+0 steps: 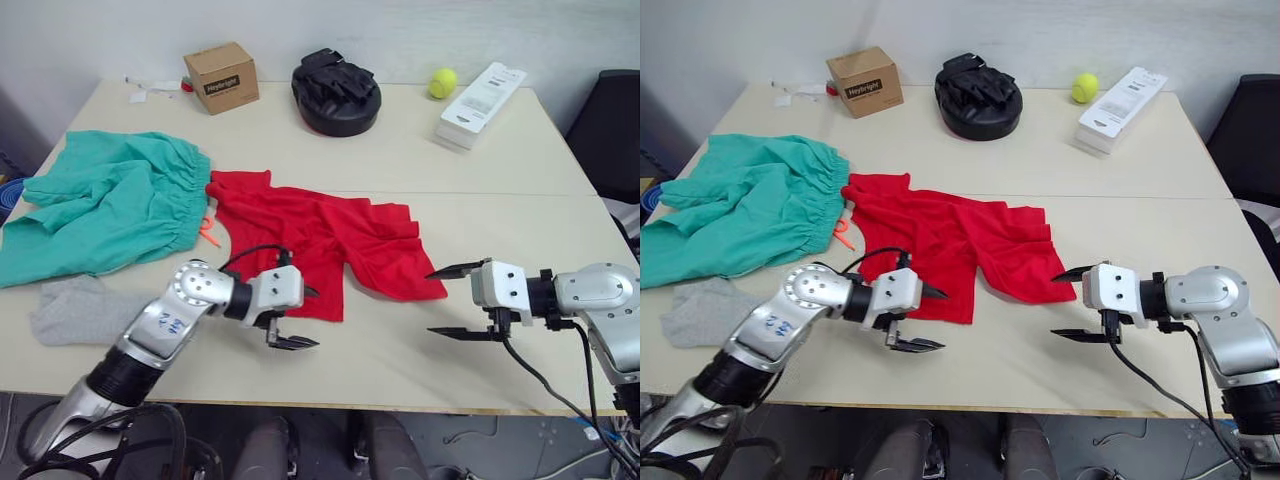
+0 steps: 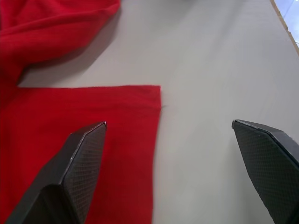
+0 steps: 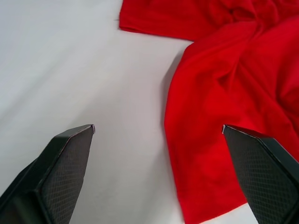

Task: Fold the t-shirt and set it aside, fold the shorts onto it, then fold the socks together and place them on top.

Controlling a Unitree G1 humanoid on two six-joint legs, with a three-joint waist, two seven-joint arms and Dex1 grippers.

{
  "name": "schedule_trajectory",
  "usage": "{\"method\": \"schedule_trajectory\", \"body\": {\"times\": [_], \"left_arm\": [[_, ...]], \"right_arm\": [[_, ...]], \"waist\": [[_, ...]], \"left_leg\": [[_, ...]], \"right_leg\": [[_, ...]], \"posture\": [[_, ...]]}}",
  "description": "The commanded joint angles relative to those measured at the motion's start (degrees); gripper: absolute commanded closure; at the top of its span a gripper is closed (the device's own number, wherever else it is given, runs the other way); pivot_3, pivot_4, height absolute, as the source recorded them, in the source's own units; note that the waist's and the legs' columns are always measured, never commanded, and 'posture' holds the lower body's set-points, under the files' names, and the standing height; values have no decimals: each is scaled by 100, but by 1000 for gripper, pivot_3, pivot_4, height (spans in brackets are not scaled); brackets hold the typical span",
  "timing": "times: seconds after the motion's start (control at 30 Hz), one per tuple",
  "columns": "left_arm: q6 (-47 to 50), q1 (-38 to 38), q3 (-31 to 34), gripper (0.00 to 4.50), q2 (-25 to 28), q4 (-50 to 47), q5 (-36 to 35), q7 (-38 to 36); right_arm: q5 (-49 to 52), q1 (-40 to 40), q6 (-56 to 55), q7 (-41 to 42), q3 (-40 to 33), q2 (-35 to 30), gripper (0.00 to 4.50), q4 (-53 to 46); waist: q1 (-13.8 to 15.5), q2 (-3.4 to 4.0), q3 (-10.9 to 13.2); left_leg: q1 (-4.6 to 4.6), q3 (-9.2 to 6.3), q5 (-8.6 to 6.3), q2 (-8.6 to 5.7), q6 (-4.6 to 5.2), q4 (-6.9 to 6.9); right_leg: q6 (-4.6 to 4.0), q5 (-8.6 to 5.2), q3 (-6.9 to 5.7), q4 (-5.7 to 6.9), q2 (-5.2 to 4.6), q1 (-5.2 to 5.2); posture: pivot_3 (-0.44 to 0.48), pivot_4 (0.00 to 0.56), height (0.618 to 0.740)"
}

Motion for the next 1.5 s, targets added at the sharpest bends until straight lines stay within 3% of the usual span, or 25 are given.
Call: {"method": "schedule_trajectory", "body": {"times": [0.03,0.13,0.37,0.6,0.83,1.1,1.2,1.5], "left_arm": [[7,-171,-189,0,-205,92,289,78],[-74,-281,-348,613,-420,424,648,261],[-118,-355,-380,2789,-594,743,906,280],[-76,-283,-431,2789,-509,697,960,130],[-98,-275,-441,4475,-410,725,970,-39],[-155,-97,-227,4475,101,275,679,-553],[-116,44,-101,4500,392,-11,490,-829],[24,218,92,4500,490,-175,451,-729]], "right_arm": [[-159,4,-255,-171,-25,-7,47,51],[-234,17,-361,-235,-35,-8,0,212],[-434,-14,-562,-324,111,45,0,501],[-629,-145,-777,-409,309,75,0,836],[-698,-340,-885,-434,452,142,0,1059],[-944,-675,-1119,-451,665,310,0,1546],[-1074,-817,-1243,-513,759,363,531,1829],[-1503,-1146,-1539,-653,1060,432,3459,2482]], "waist": [[-1,0,0],[10,0,0],[73,-1,-1],[75,0,-2],[68,0,-3],[-65,0,-4],[-83,1,-4],[-62,-10,-10]], "left_leg": [[0,0,0,0,0,0],[1,1,0,0,0,0],[8,1,1,0,1,7],[10,1,1,0,2,9],[13,0,1,0,1,9],[15,-2,2,6,-1,5],[18,-1,4,13,-6,1],[53,-8,1,11,-2,4]], "right_leg": [[0,0,1,0,0,0],[0,0,1,1,0,0],[0,0,2,0,-2,5],[0,0,2,3,-3,6],[0,0,2,3,-3,8],[0,0,1,4,1,8],[-1,-1,5,7,10,8],[-2,-1,6,-6,4,49]], "posture": [[0,150,740],[0,150,740],[0,150,740],[0,150,740],[0,150,740],[0,150,740],[0,150,740],[0,150,740]]}}
